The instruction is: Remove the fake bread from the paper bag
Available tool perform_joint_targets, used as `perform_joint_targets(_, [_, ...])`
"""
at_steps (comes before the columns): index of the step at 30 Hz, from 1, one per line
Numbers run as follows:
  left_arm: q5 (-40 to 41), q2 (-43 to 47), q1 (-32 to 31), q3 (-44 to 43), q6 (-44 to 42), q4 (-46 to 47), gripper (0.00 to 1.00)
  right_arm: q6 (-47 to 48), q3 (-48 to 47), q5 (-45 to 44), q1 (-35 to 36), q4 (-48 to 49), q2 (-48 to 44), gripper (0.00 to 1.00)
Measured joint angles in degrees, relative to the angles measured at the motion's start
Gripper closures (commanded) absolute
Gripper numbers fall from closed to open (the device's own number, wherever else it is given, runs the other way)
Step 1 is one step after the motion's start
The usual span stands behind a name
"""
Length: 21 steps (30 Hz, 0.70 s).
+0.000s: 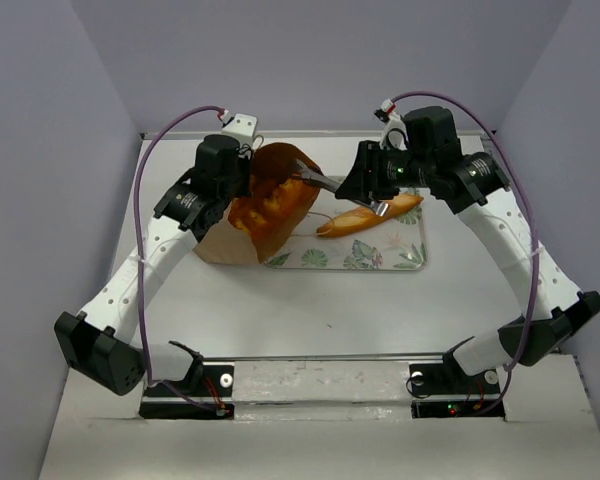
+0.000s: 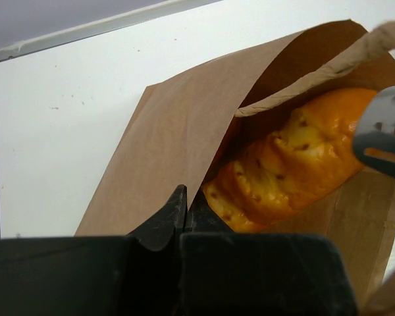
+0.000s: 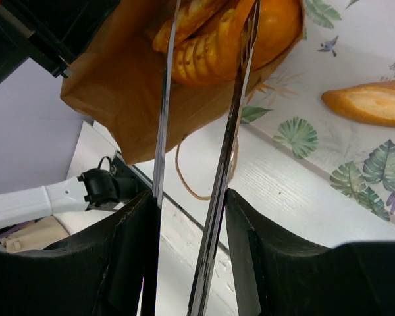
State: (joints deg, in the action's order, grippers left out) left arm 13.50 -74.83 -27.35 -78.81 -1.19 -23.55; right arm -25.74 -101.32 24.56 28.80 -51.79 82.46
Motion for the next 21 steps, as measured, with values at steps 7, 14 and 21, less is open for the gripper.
perform_joint_targets(7, [0.0, -0.3, -0.3, 0.0, 0.0, 0.1, 1.0, 0.0, -0.5, -3.6, 1.3, -2.2, 2.7, 0.48])
perform_joint_targets(14, [0.0, -0.5, -0.3, 0.0, 0.0, 0.1, 1.0, -0.2, -0.3, -7.7, 1.3, -5.3, 1.7, 0.47])
perform_joint_targets(21, [0.0, -0.5, -0.4, 0.0, 0.0, 0.2, 1.0, -1.3, 4.1, -8.0, 1.3, -4.6, -0.1, 0.47])
